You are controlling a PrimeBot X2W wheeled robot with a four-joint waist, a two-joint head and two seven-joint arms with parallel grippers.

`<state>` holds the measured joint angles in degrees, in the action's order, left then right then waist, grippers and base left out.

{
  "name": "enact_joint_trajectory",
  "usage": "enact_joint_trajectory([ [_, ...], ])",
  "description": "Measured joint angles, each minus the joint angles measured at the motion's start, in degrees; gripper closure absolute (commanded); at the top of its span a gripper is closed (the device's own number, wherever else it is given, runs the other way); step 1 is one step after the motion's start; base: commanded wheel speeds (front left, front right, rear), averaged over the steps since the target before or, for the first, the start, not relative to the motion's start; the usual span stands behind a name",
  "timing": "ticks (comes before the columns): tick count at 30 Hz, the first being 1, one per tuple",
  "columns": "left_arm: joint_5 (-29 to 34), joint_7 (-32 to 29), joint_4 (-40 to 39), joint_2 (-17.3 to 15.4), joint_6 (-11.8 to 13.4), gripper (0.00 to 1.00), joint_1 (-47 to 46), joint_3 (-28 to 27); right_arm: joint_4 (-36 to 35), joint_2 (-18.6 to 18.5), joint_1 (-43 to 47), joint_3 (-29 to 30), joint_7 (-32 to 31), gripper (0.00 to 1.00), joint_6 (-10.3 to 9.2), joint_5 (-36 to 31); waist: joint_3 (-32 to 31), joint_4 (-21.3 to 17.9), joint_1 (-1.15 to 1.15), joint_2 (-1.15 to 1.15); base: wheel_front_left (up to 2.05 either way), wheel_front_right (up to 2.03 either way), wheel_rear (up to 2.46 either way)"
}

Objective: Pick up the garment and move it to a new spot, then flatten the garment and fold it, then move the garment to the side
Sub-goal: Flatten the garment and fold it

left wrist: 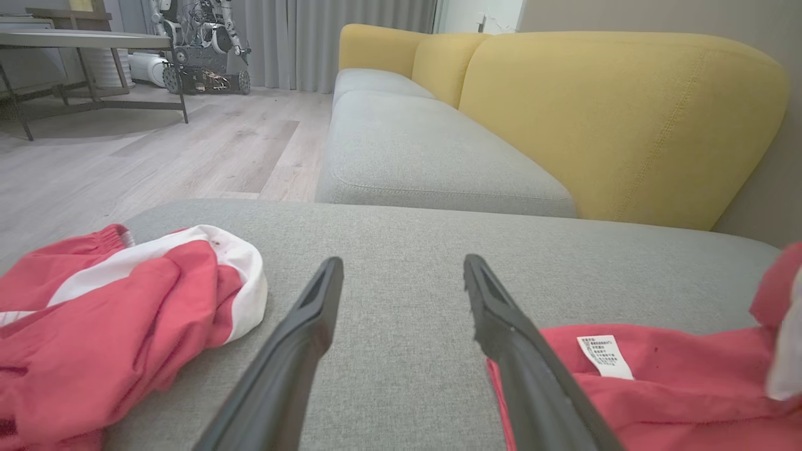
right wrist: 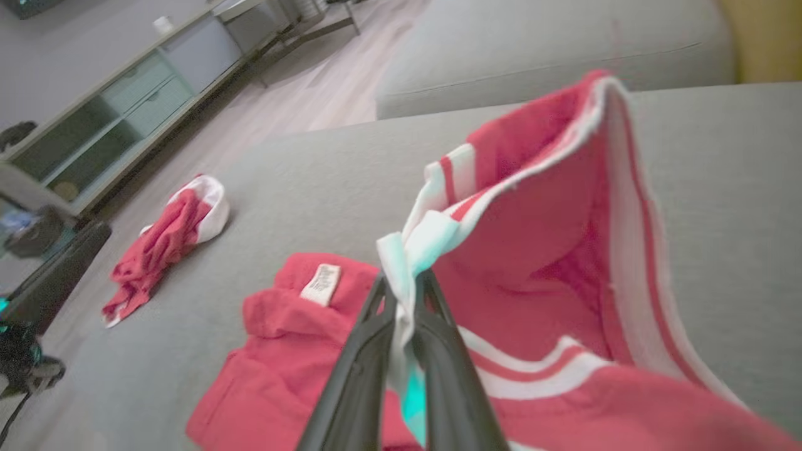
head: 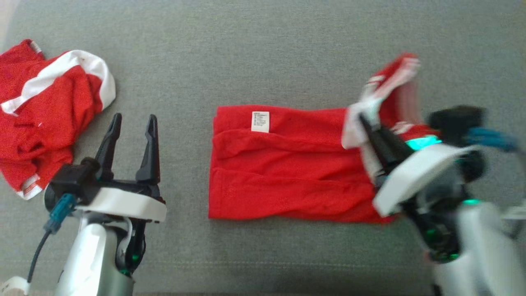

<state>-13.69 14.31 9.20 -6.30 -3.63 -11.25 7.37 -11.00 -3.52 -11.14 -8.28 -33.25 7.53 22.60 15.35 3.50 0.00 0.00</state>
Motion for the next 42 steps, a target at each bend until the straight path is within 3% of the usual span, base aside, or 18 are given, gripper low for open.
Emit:
enact_joint_trajectory([
  [9,0.0,-0.01,0.7,0.44,-0.45,0.0,0.01,1.22,14.35,0.01,-3.57,-17.59,10.32,1.0,0.0,8.08,-0.31,2.59,0.0,0.0,0.0,0.0,0.0],
  [19,0.0,0.0,1.42,1.0,-0.51,0.0,-0.02,1.66,30.9,-0.23,-12.33,-27.06,23.26,1.0,0.0,14.46,0.76,5.07,0.0,0.0,0.0,0.0,0.0],
  [20,0.0,0.0,1.47,1.03,-0.51,0.0,-0.02,1.66,32.01,-0.26,-13.04,-27.57,24.18,0.75,0.0,14.92,0.9,5.14,0.0,0.0,0.0,0.0,0.0],
  [21,0.0,0.0,1.48,1.05,-0.76,0.0,-0.03,1.64,32.85,-0.34,-13.76,-28.16,24.98,0.23,0.0,15.35,1.06,5.16,0.0,0.0,0.0,0.0,0.0],
  [22,0.0,0.0,1.48,1.05,-0.91,0.0,-0.04,1.65,33.38,-0.43,-14.44,-28.87,26.01,0.0,0.0,15.72,1.22,5.16,0.0,0.0,0.0,0.0,0.0],
  [27,0.0,0.0,1.48,1.09,-0.92,0.0,-0.13,1.49,33.59,-0.48,-17.89,-32.41,31.73,0.0,0.0,16.25,1.84,4.72,0.0,0.0,0.0,0.0,0.0],
  [32,0.0,-0.01,1.47,1.08,-0.92,0.0,-0.35,1.19,31.27,-0.51,-19.97,-32.37,37.41,0.0,0.0,15.3,2.08,3.93,0.0,0.0,0.0,0.0,0.0],
  [36,0.04,0.0,1.45,0.99,-0.91,0.0,-0.53,0.9,28.55,-0.49,-19.99,-26.41,40.79,0.0,0.0,11.5,1.87,3.05,0.0,0.0,0.0,0.0,0.0],
  [42,0.48,0.0,1.27,0.73,-0.88,0.0,-0.52,0.21,23.5,-0.47,-16.76,-13.13,40.73,0.0,0.0,3.87,1.43,1.92,0.0,0.0,0.0,0.0,0.0],
])
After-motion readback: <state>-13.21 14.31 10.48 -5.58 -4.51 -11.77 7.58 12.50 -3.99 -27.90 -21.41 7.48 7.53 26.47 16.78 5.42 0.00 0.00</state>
